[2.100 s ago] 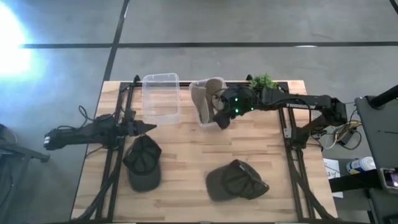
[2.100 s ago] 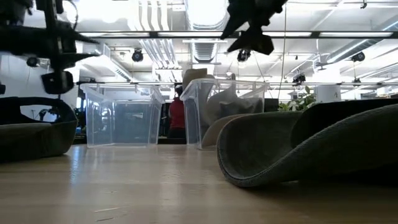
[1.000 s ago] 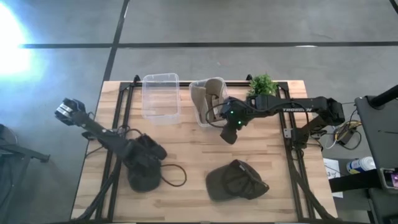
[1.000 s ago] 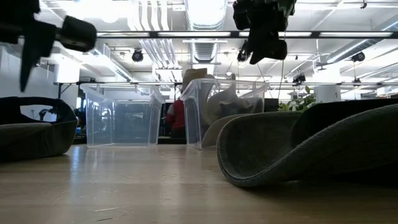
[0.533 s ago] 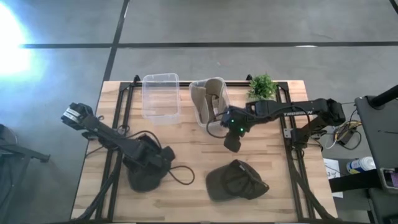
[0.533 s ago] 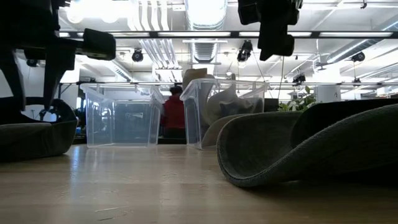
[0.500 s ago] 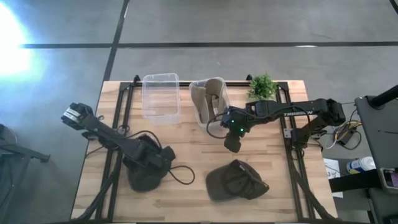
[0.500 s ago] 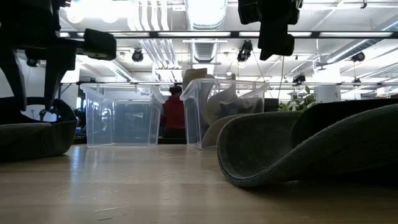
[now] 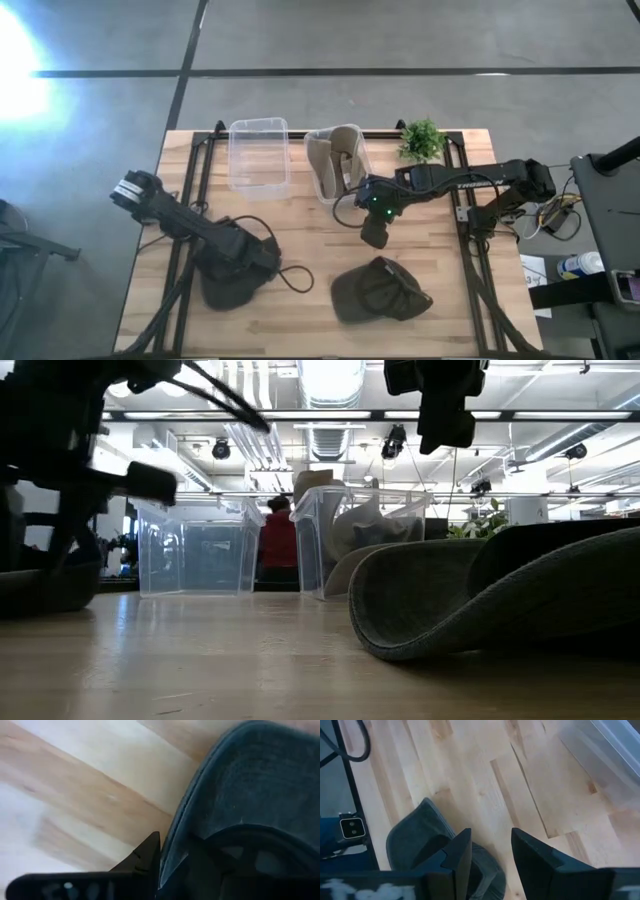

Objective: Pick & Place hat
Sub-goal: Put the left black cap into the left transparent bin

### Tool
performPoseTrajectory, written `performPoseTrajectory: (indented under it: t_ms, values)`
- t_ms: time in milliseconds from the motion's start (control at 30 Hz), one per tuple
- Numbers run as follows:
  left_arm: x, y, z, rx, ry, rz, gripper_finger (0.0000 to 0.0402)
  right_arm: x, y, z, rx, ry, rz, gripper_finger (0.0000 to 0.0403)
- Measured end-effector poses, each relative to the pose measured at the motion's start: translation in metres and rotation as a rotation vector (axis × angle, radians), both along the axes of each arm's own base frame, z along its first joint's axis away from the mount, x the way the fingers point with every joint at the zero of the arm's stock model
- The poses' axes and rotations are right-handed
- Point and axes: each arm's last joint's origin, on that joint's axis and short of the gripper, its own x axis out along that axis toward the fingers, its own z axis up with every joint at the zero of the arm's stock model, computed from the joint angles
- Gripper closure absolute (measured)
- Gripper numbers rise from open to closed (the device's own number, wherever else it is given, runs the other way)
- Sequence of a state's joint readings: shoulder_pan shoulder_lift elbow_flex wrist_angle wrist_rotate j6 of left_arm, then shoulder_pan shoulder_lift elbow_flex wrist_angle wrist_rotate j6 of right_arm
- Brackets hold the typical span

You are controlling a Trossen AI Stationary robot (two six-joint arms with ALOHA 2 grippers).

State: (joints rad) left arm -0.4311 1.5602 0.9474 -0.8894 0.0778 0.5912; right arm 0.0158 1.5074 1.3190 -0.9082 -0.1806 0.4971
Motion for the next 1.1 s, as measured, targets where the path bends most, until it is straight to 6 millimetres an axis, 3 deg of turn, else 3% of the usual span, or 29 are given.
performPoseTrajectory:
  t_ms: [167, 333, 500, 600, 733, 867, 1100]
  values:
    - [-0.003, 0.0, 0.0, -0.019, 0.053, 0.051, 0.0324, 0.0, 0.0, 0.0, -0.003, -0.002, 0.005, 0.0271]
    - [-0.006, 0.001, 0.001, -0.003, 0.093, 0.065, 0.0387, 0.0, 0.0, 0.0, -0.004, -0.003, 0.008, 0.0275]
    - [-0.006, 0.002, 0.002, 0.005, 0.109, 0.098, 0.0392, 0.0, 0.0, 0.0, -0.006, -0.004, 0.011, 0.0271]
    - [-0.002, 0.002, 0.012, 0.01, 0.11, 0.17, 0.0394, 0.0, 0.0, 0.0, -0.011, -0.004, 0.023, 0.0271]
    - [0.01, 0.004, 0.039, -0.011, 0.04, 0.313, 0.0395, 0.0, 0.0, 0.001, -0.023, -0.013, 0.045, 0.0277]
    - [0.019, 0.012, 0.08, -0.049, -0.112, 0.489, 0.0397, -0.003, 0.0, 0.006, -0.033, -0.042, 0.064, 0.0283]
    - [0.011, 0.034, 0.157, -0.079, -0.418, 0.911, 0.0397, -0.018, -0.002, 0.025, -0.103, -0.116, 0.059, 0.0284]
